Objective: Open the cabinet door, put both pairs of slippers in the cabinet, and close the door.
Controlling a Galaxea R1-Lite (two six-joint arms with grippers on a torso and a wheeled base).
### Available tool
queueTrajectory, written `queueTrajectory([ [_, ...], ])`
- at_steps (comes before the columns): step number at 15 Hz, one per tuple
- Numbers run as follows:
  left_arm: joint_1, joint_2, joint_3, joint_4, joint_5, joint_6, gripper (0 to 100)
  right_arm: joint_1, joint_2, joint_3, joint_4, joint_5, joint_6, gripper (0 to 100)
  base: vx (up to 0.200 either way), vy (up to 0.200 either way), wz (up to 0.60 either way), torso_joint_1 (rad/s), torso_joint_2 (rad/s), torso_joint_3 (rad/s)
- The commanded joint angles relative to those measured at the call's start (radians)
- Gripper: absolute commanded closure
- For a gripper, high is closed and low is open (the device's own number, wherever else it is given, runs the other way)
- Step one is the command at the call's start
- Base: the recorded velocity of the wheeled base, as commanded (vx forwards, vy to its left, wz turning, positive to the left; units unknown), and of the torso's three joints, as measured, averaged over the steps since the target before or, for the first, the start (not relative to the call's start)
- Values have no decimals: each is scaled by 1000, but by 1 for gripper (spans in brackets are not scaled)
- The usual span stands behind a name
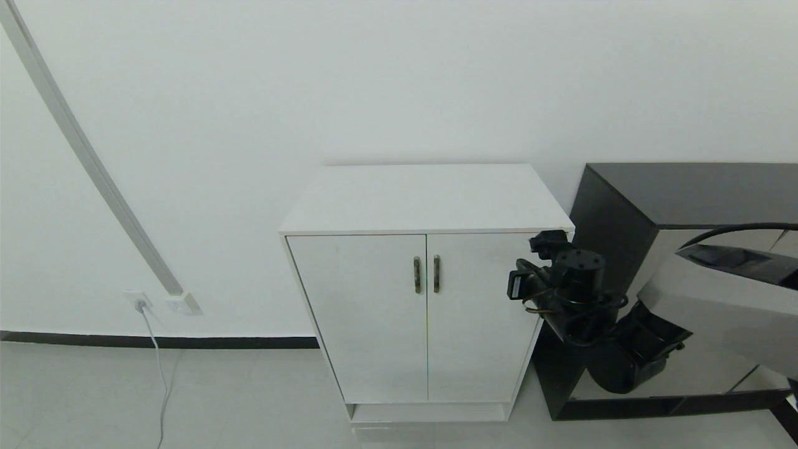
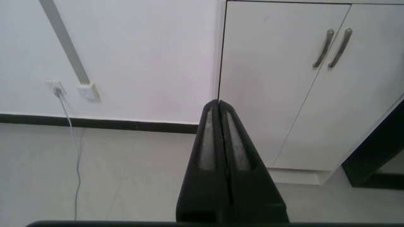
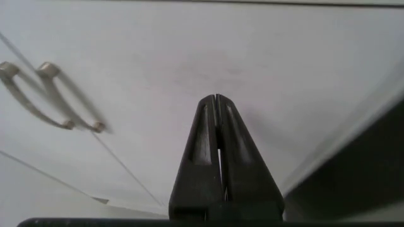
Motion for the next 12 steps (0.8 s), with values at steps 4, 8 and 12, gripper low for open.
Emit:
queueTrajectory([
  [4,1,1,0,0,0,-1,100,-36,-305,263,-5,-24,-7,100,0,0,0,0,0,0],
  [8,1,1,0,0,0,-1,100,-118,-504,448,-3,-52,-63,100,0,0,0,0,0,0],
  [12,1,1,0,0,2,-1,100,-238,-741,639,3,-52,-112,100,0,0,0,0,0,0],
])
